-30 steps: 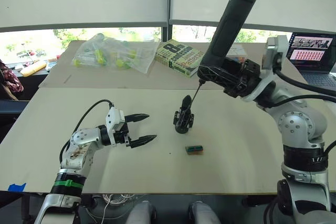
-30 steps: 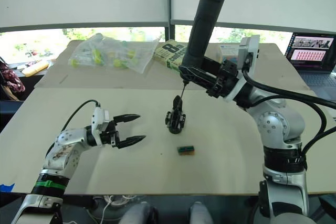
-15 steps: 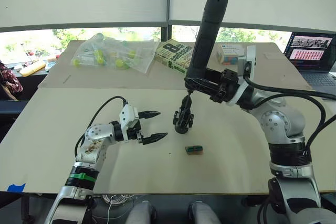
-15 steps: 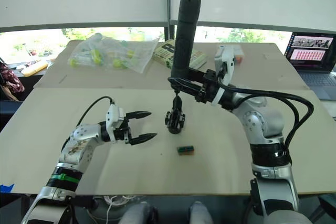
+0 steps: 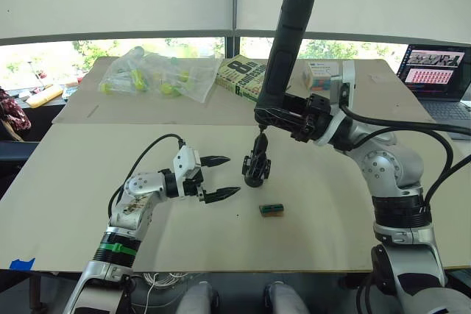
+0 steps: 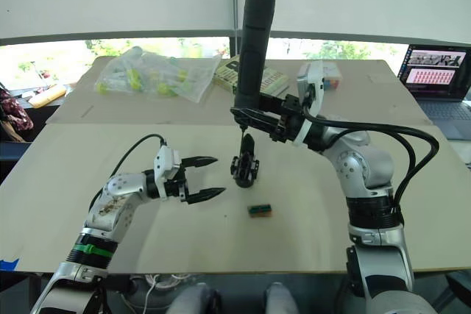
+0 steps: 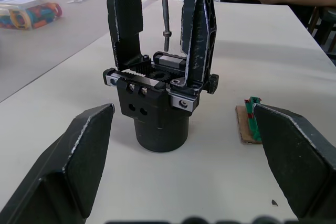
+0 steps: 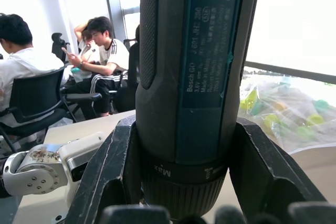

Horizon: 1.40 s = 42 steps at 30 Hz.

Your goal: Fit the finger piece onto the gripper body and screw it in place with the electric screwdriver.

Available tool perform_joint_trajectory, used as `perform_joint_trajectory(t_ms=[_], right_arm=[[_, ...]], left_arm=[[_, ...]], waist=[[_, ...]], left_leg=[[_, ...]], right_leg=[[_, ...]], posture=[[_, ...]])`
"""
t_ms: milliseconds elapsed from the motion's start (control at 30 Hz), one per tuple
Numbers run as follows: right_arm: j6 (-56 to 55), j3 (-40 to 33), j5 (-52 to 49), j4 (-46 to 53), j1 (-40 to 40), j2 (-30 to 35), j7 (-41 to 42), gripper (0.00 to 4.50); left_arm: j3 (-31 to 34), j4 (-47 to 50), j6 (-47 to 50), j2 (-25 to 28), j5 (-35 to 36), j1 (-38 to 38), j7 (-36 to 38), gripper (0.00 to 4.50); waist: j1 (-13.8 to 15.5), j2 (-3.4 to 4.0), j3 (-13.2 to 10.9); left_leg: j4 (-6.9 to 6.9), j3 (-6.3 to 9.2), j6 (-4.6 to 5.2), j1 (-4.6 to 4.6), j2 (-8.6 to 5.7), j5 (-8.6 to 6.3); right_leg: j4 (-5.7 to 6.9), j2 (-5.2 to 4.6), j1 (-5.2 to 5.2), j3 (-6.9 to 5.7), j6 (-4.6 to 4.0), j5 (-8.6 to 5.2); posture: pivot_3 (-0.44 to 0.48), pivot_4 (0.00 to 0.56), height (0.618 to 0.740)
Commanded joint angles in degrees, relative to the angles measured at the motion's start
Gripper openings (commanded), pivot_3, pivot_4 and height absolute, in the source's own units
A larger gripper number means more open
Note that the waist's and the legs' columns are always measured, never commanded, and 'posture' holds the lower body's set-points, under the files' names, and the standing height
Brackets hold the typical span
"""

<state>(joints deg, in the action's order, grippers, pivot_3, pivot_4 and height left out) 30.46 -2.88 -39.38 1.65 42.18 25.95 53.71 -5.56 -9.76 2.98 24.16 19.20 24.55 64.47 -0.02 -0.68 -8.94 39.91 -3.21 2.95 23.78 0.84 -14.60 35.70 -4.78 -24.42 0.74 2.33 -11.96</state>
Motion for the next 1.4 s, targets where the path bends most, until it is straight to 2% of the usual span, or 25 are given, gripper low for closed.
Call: perform_joint_trajectory(t_ms=[33,1400], right_arm=[[-0.6,-0.7,-0.4,1.3,2.4,-0.2,0.7,1.92],[2.4,1.6,2.7,-0.3,3.9,-0.7,1.2,1.92]], left_arm=[[0.0,2.1,0.3,-0.2,0.3,-0.1,-0.4,4.50],[-0.6,2.7,-0.1,-0.1,-0.2,-2.0,-1.6,4.50]], waist=[[0.0,0.00,0.0],[-0.2,0.00,0.0]], left_leg=[[0.00,0.00,0.00,0.00,0.00,0.00],[-0.03,0.00,0.00,0.00,0.00,0.00]], right_leg=[[0.00,0.00,0.00,0.00,0.00,0.00],[0.01,-0.02,-0.03,-0.01,0.00,0.00]], posture=[[0.000,0.150,0.740],[0.000,0.150,0.740]])
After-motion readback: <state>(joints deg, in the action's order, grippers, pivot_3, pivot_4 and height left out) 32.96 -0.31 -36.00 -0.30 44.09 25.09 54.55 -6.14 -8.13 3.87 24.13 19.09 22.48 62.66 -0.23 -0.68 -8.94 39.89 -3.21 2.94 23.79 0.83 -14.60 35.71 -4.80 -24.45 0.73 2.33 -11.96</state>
